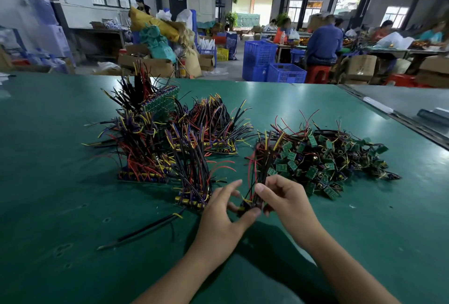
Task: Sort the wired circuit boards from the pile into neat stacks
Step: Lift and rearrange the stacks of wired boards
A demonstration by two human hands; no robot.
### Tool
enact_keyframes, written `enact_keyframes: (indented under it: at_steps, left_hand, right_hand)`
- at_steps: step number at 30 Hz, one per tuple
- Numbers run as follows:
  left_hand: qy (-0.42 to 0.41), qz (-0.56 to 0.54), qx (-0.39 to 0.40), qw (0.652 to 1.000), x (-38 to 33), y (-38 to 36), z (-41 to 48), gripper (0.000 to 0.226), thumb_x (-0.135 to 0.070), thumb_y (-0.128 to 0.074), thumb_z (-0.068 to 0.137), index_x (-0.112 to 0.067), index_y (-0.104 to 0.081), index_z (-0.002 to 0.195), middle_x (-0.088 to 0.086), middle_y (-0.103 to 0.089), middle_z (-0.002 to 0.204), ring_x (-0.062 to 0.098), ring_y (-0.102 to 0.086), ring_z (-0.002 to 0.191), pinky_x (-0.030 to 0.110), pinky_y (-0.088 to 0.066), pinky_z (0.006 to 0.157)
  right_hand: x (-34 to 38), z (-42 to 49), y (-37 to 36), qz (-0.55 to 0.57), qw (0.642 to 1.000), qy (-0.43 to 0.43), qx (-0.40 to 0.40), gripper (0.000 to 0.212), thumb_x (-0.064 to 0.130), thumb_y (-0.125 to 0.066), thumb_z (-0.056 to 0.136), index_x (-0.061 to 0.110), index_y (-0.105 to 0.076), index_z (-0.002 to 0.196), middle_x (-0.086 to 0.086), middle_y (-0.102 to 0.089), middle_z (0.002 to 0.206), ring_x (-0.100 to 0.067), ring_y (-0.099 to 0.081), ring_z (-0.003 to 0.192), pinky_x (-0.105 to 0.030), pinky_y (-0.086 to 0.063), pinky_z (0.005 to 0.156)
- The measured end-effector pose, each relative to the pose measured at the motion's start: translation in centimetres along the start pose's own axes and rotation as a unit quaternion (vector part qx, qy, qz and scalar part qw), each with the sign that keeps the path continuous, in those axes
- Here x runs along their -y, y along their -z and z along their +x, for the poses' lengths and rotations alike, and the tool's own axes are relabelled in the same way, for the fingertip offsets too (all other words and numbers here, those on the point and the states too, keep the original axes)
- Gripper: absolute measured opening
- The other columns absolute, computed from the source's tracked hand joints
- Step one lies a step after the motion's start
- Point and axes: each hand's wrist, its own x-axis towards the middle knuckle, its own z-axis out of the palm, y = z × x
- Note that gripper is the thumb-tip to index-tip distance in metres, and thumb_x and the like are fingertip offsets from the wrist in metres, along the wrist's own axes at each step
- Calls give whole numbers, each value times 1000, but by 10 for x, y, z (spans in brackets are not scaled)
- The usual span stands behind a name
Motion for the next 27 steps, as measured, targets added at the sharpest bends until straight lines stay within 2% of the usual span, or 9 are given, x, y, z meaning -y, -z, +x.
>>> enact_keyframes:
  at_steps: [2, 6, 10, 12, 16, 20, 22, 25, 27]
  left_hand:
    - [-24, 14, -36, 999, -2, 1, -2, 61, -53, -72, 72, -50, -44, 125, -27, -50, 110, 0, -53, 97, 8, -39, 78]
    - [-92, 59, -64, 992, -8, 1, -1, 30, -38, -76, 77, -42, -52, 96, -19, -56, 99, 1, -54, 95, 8, -38, 77]
    - [-44, 21, -61, 997, -8, 3, 0, 7, -29, -69, 86, -27, -63, 88, -15, -65, 88, -1, -59, 88, 16, -45, 77]
    - [-33, -15, -75, 997, -7, 2, 0, 3, -24, -67, 89, -25, -64, 89, -11, -67, 87, -1, -61, 86, 11, -44, 71]
    - [-10, -125, -130, 984, -8, 2, 3, 11, -13, -65, 90, -23, -62, 90, -2, -63, 98, 2, -63, 87, 9, -46, 72]
    - [9, -206, -161, 965, -8, 3, 8, 8, -8, -58, 94, -14, -62, 89, -8, -71, 89, 7, -68, 83, 17, -51, 73]
    - [18, -221, -160, 962, -6, 2, 8, 9, -7, -57, 94, -14, -60, 89, -10, -72, 96, 10, -69, 90, 27, -54, 79]
    - [15, -222, -150, 963, -6, 1, 8, 15, 0, -59, 91, -11, -53, 82, 2, -69, 105, 9, -67, 95, 29, -54, 82]
    - [2, -206, -158, 966, -6, 2, 9, 26, 9, -62, 86, -7, -46, 73, 9, -65, 102, 7, -66, 94, 19, -51, 78]
  right_hand:
    - [0, -1, -2, -5, 1000, -1, 6, 23, 38, -71, 74, 19, -59, 65, 4, -53, 52, -9, -47, 48, -22, -41, 46]
    - [0, -4, -4, -29, 999, 5, 15, 31, 41, -68, 75, 11, -62, 72, 5, -53, 53, -9, -44, 48, -21, -39, 47]
    - [2, -4, -5, -8, 1000, 24, 15, 25, 34, -58, 87, 11, -59, 78, -3, -70, 72, -12, -54, 58, -26, -45, 51]
    - [2, -4, -6, 11, 999, 35, -2, 21, 30, -55, 95, 16, -59, 80, -7, -72, 78, -18, -58, 64, -26, -46, 53]
    - [3, -5, -10, 68, 996, 45, -30, 20, 28, -53, 97, 11, -55, 86, -6, -69, 75, -17, -63, 69, -25, -46, 52]
    - [4, -6, -12, 118, 991, 44, -55, 24, 30, -47, 93, 6, -50, 92, -6, -69, 76, -19, -66, 72, -26, -48, 53]
    - [3, -5, -13, 139, 987, 34, -72, 26, 31, -47, 91, 5, -49, 93, -5, -68, 74, -20, -67, 71, -26, -50, 55]
    - [1, -3, -12, 167, 983, 32, -67, 13, 23, -64, 85, 15, -54, 88, -3, -65, 74, -16, -64, 70, -27, -53, 63]
    - [-3, -2, -11, 127, 990, 38, -44, 31, 6, -80, 74, 18, -53, 85, -1, -59, 78, -14, -60, 73, -26, -54, 68]
